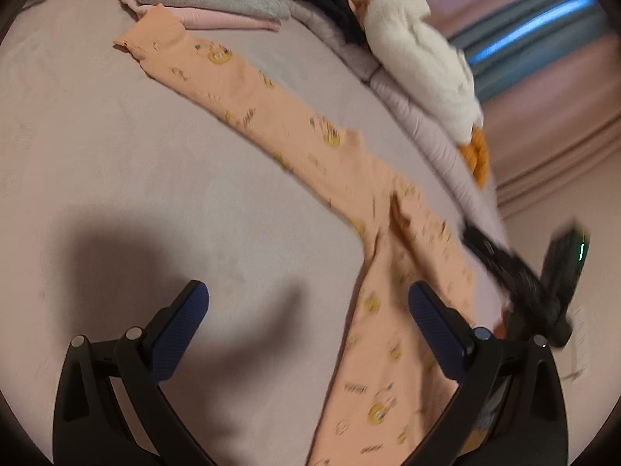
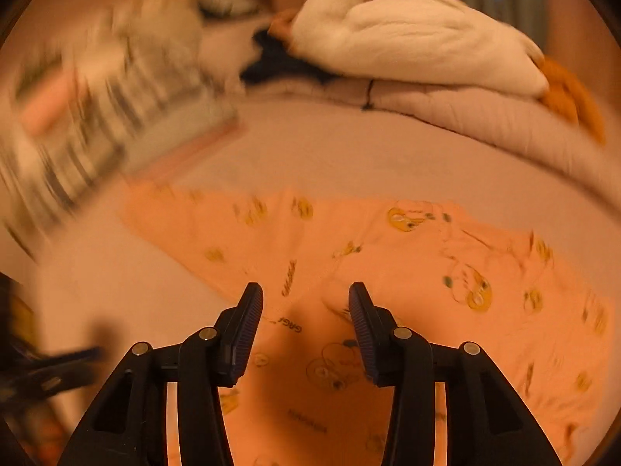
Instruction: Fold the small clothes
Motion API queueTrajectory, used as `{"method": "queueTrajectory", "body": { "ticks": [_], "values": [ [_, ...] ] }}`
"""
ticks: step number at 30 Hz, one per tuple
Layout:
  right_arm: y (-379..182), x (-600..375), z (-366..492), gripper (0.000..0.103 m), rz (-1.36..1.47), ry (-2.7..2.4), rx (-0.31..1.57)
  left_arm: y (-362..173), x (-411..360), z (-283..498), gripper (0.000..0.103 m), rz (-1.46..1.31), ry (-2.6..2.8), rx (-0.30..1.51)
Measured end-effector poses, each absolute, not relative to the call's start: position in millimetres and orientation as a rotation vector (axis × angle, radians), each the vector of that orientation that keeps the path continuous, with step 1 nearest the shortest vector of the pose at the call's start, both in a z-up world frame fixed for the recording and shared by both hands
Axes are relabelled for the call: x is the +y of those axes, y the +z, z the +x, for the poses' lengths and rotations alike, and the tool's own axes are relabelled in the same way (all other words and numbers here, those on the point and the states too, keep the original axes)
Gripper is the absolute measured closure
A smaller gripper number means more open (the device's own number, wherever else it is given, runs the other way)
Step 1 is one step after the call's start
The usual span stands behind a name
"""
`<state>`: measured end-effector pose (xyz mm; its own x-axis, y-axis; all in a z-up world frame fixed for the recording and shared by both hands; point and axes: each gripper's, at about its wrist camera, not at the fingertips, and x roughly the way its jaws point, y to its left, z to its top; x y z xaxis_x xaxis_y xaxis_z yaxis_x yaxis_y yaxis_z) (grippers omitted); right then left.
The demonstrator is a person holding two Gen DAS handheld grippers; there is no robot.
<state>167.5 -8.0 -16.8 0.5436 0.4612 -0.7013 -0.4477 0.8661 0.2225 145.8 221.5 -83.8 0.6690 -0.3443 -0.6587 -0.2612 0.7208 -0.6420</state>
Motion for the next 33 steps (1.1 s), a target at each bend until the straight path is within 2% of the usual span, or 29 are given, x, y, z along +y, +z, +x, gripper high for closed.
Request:
{"method": "queueTrajectory", "body": {
  "ticks": [3, 7, 9, 11, 15, 20, 23, 25, 26, 27, 28, 30, 33],
  "values": [
    [-13, -74, 172, 0.059, 0.154, 0.41, 0.824, -82, 240, 157, 0.0, -0.87, -0.05, 0.814],
    [-49, -123, 175, 0.059, 0.166, 0.235, 0.898, -82, 262, 179, 0.0, -0.976, -0.067, 0.771],
    [-61, -125, 175, 0.068, 0.173, 0.234, 0.905, -83, 274, 191, 0.0, -1.011, -0.033, 0.751],
    [-70, -113, 180, 0.074, 0.179, 0.271, 0.904, -90, 292, 204, 0.001, -1.073, 0.013, 0.73],
    [-72, -69, 189, 0.081, 0.14, 0.342, 0.885, -109, 321, 227, 0.002, -1.213, 0.06, 0.704],
    [-65, -2, 206, 0.081, 0.095, 0.422, 0.838, -109, 340, 245, 0.003, -1.25, 0.11, 0.639],
    [-74, 27, 218, 0.081, 0.058, 0.469, 0.869, -113, 356, 256, 0.019, -1.247, 0.184, 0.623],
    [-89, 39, 220, 0.081, 0.014, 0.475, 0.932, -118, 370, 258, 0.04, -1.287, 0.214, 0.604],
    [-93, 46, 219, 0.081, -0.028, 0.464, 0.928, -120, 376, 258, 0.047, -1.299, 0.233, 0.597],
    [-90, 49, 215, 0.081, -0.066, 0.461, 0.906, -123, 380, 259, 0.06, -1.302, 0.242, 0.6],
    [-86, 49, 212, 0.081, -0.059, 0.483, 0.899, -126, 384, 260, 0.08, -1.299, 0.253, 0.613],
    [-77, 39, 208, 0.081, 0.03, 0.544, 0.904, -131, 390, 258, 0.099, -1.303, 0.264, 0.632],
    [-65, 10, 196, 0.081, 0.099, 0.544, 0.884, -124, 395, 245, 0.099, -1.269, 0.288, 0.606]
  ]
}}
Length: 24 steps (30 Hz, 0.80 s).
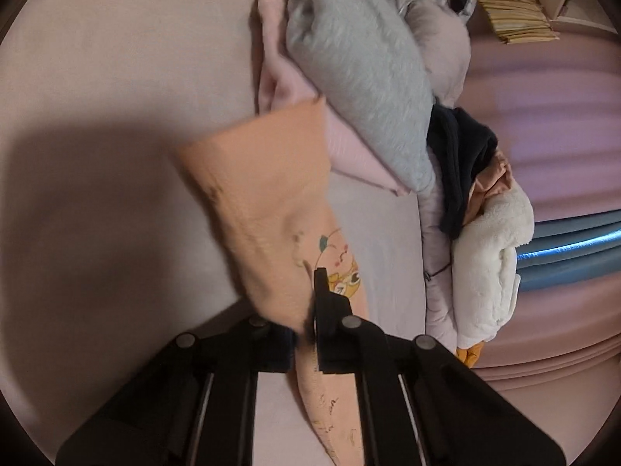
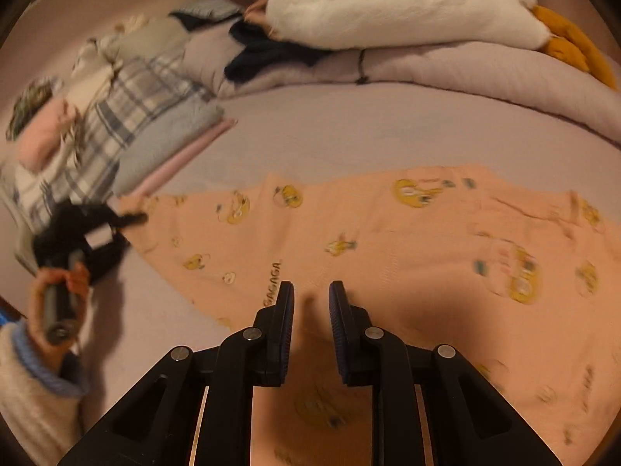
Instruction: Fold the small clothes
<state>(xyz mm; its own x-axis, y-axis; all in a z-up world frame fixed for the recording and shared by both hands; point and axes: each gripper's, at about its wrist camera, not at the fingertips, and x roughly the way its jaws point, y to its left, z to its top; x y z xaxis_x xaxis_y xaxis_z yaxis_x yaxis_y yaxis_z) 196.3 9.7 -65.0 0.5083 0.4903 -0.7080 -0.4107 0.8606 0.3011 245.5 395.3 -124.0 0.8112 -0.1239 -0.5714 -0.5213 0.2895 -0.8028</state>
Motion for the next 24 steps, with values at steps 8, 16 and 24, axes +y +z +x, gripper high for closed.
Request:
{"method": "queueTrajectory", "body": {
  "ticks": [8, 16, 24],
  "values": [
    [-46, -68, 161, 0.081, 0.148, 0.483, 0.863, -34, 342, 269, 0.1, -0.871, 0.203, 0.585],
    [-43, -125, 133, 0.081, 0.253, 0.388, 0.829, 7, 194, 308, 0.101, -0.555, -0.088, 0.645],
    [-52, -148, 127, 0.081, 0.331, 0.355, 0.844, -24, 37, 299, 0.1, -0.391, -0.372, 0.774]
  ]
}}
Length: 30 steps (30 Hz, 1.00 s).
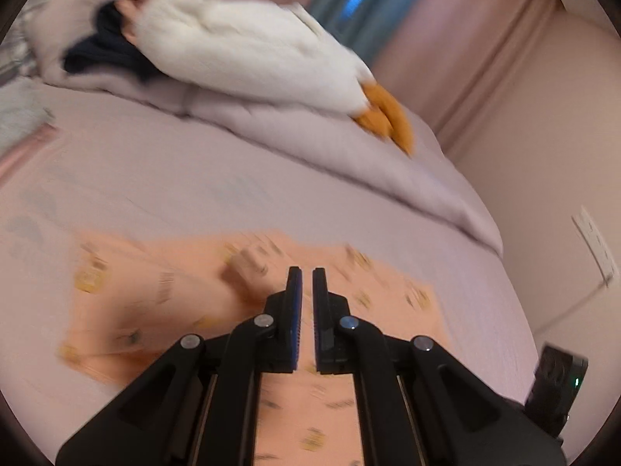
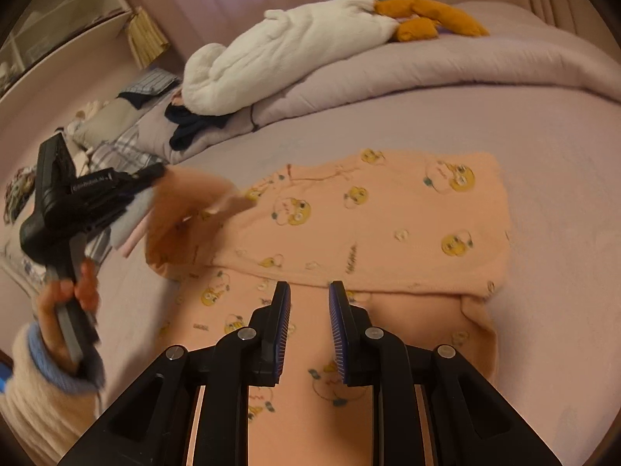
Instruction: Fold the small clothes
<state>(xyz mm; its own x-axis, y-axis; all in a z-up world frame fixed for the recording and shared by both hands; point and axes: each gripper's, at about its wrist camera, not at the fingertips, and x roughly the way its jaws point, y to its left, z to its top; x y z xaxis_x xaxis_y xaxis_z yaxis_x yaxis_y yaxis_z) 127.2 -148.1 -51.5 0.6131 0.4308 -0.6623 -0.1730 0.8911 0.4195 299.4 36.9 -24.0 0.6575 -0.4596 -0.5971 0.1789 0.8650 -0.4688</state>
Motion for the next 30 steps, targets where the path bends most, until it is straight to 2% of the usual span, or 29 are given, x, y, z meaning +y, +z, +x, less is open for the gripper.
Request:
{"method": "queueTrajectory", "body": {
  "ticks": [4, 6, 8, 10, 12, 17, 26, 28, 29, 30],
  "values": [
    [-64, -155, 133, 0.081, 0.405, 0.358, 0.891, -62, 0, 292, 0.095, -0.375, -0.504, 0.963],
    [-69, -153, 140, 0.076, 0.448, 0.378, 0.914, -71, -4, 274, 0.094, -0.335, -0.52, 0.982],
    [-70, -146, 146, 0.074, 0.463, 0.388, 0.925, -75, 7, 257, 0.09, -0.329, -0.507, 0.974],
    [-69, -136, 153, 0.069, 0.463, 0.406, 0.934, -81, 29, 241, 0.065, -0.36, -0.467, 0.971],
    [-71, -122, 162, 0.053, 0.469, 0.418, 0.953, -85, 48, 225, 0.059, -0.381, -0.426, 0.953],
    [-81, -94, 185, 0.053, 0.502, 0.435, 0.985, -87, 91, 201, 0.059, -0.403, -0.363, 0.923],
    [-98, -76, 226, 0.053, 0.538, 0.345, 1.031, -94, 112, 189, 0.056, -0.454, -0.351, 0.918],
    [-96, -72, 226, 0.064, 0.522, 0.352, 1.029, -95, 117, 186, 0.056, -0.467, -0.348, 0.924],
    [-95, -69, 226, 0.086, 0.506, 0.357, 1.028, -95, 118, 187, 0.056, -0.472, -0.347, 0.925],
    [-93, -66, 226, 0.094, 0.478, 0.362, 1.025, -94, 120, 185, 0.056, -0.476, -0.346, 0.924]
  ]
}}
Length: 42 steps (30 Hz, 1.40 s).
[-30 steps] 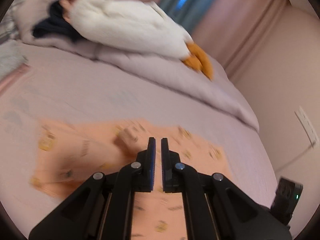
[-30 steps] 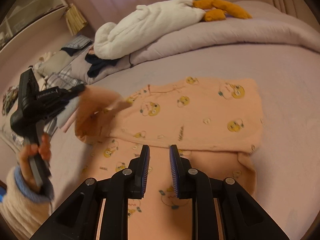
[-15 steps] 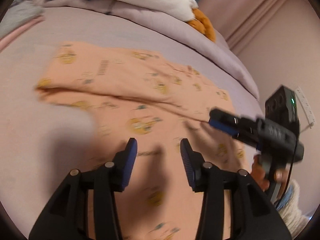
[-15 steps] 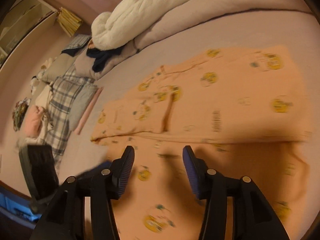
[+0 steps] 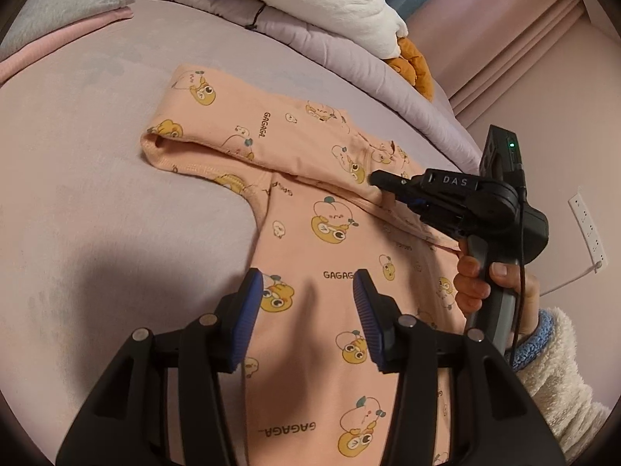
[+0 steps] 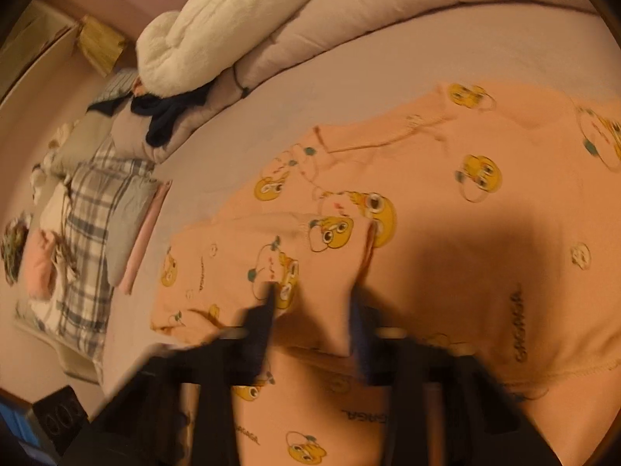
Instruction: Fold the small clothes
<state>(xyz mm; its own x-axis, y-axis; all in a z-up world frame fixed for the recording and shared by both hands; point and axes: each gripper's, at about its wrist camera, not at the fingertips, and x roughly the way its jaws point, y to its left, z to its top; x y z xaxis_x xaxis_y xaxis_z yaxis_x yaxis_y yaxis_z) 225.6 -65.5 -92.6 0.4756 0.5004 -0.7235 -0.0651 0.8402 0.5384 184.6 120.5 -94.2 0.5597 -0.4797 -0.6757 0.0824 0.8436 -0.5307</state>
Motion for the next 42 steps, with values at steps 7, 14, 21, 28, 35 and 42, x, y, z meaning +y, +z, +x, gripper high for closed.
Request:
{"method": "queueTrajectory", "body": {
  "ticks": [7, 14, 21, 28, 35, 42],
  "values": [
    [-53, -75, 210, 0.095, 0.372, 0.373, 0.907, -87, 125, 182, 0.056, -0.472, -0.323, 0.918],
    [1, -146, 190, 0.095, 0.284, 0.259, 0.791, -87, 120, 181, 0.056, -0.468, -0.319, 0.918],
    [-20, -208, 181, 0.095, 0.298, 0.112, 0.831, -86, 105, 190, 0.056, -0.435, -0.327, 0.93],
    [-61, -233, 190, 0.095, 0.327, 0.059, 0.956, -87, 93, 212, 0.055, -0.395, -0.32, 0.955],
    [-47, -242, 182, 0.095, 0.26, -0.044, 0.87, -72, 81, 253, 0.055, -0.345, -0.326, 0.916],
    [-53, -218, 203, 0.095, 0.202, 0.061, 0.876, -85, 58, 294, 0.057, -0.313, -0.334, 0.927]
  ]
}}
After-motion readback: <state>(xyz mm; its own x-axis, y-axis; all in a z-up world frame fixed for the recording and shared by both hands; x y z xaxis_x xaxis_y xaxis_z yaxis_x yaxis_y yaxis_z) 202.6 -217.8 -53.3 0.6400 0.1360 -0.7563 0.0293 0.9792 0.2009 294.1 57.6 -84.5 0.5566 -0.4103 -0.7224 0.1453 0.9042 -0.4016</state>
